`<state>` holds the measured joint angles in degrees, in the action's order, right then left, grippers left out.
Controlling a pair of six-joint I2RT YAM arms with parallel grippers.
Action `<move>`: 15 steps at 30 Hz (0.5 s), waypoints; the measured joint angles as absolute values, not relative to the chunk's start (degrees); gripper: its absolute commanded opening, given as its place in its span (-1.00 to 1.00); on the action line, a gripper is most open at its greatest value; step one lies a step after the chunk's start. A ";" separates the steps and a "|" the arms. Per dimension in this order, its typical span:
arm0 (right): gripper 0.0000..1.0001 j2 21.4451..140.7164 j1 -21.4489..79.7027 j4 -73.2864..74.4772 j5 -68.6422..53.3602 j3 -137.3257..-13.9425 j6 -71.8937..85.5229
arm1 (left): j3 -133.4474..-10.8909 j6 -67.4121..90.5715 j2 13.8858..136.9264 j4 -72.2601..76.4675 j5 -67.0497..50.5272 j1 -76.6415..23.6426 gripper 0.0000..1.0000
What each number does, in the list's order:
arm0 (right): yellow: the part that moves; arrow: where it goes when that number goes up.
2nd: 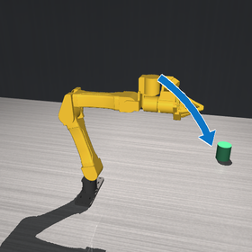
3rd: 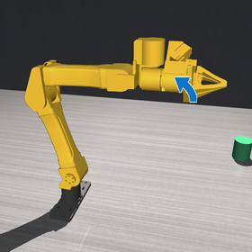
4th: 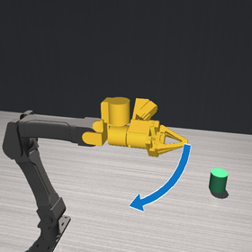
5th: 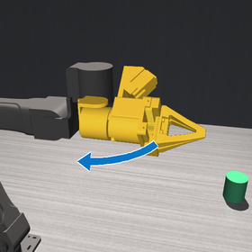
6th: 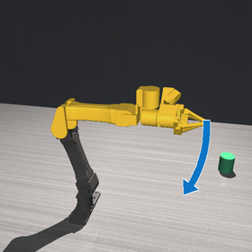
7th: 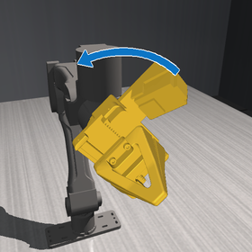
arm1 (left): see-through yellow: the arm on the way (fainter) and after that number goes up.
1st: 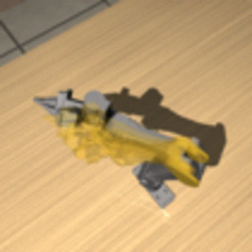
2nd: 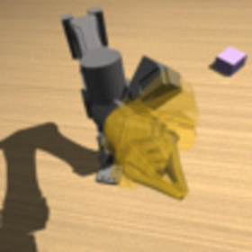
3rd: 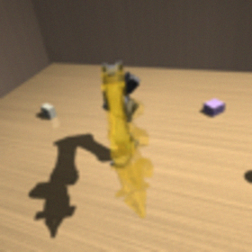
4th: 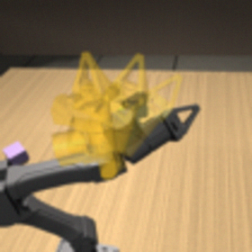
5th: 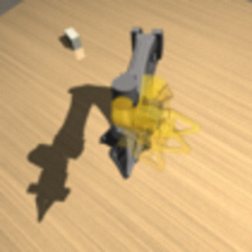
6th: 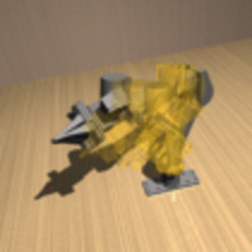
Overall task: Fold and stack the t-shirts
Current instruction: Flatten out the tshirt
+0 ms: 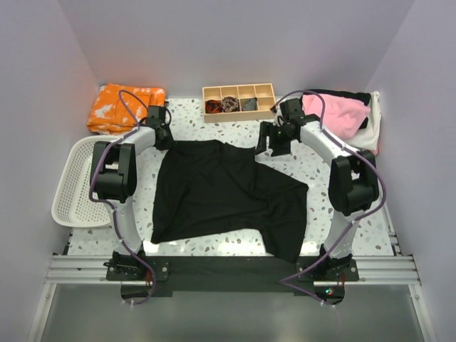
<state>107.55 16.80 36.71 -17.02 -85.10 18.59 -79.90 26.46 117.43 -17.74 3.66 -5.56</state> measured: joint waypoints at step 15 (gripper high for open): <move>0.32 121.89 15.11 29.04 -21.74 -92.75 19.59 | -79.68 26.50 117.34 -17.47 3.75 -5.56 -0.64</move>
<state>121.89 15.11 29.04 -21.74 -92.75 19.59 -79.68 26.50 117.34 -17.47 3.75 -5.56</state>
